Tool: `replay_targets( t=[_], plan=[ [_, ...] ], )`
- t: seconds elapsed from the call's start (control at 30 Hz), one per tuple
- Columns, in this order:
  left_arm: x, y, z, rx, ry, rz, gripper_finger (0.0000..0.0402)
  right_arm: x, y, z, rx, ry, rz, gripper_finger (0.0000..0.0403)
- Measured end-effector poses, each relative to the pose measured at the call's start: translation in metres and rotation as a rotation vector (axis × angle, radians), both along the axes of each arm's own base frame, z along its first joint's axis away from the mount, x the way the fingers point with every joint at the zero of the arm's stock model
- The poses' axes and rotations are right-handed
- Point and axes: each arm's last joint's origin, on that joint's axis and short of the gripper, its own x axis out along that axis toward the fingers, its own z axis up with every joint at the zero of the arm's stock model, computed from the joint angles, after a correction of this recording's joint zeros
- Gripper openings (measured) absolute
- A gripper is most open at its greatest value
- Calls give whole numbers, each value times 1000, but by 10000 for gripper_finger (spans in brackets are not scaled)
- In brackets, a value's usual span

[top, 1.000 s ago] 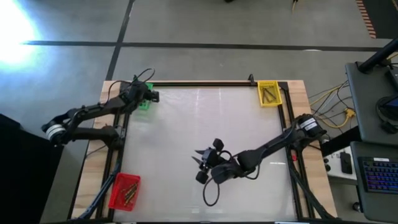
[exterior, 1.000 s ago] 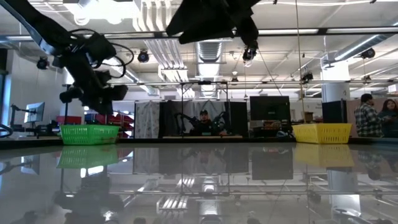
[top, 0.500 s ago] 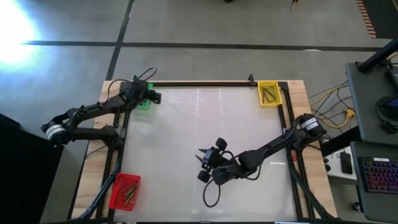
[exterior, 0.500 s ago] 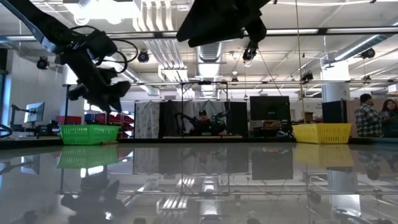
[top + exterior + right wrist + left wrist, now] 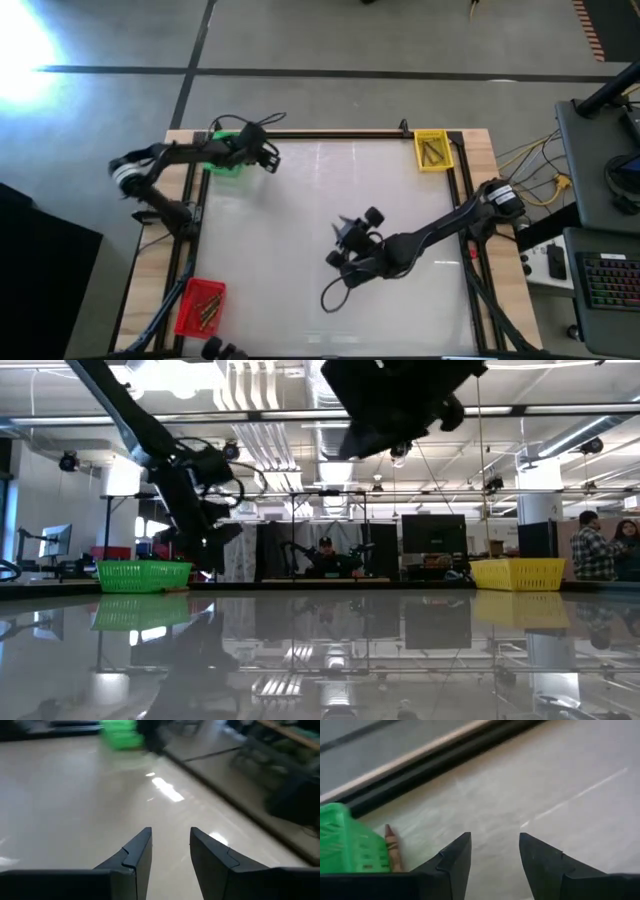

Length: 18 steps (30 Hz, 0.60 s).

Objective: Sort crayons
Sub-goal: Put the brown crayon into the yellow basket

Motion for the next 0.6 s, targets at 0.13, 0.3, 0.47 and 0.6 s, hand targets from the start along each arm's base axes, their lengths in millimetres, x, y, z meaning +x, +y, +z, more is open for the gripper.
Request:
replay_targets(
  t=[0.13,0.3,0.47,0.6],
  plan=[
    [8,12,-18,-86,102,0,143,-13,-14,18,-49,-31,-94,123],
    [14,21,-24,-116,218,44,137,-22,-18,35,-79,-46,-98,123],
    [9,22,-18,-93,324,86,137,-29,-22,46,-138,-51,-116,123],
    [1,21,-12,-13,458,165,137,-33,-24,49,-189,-38,-134,123]
  ],
)
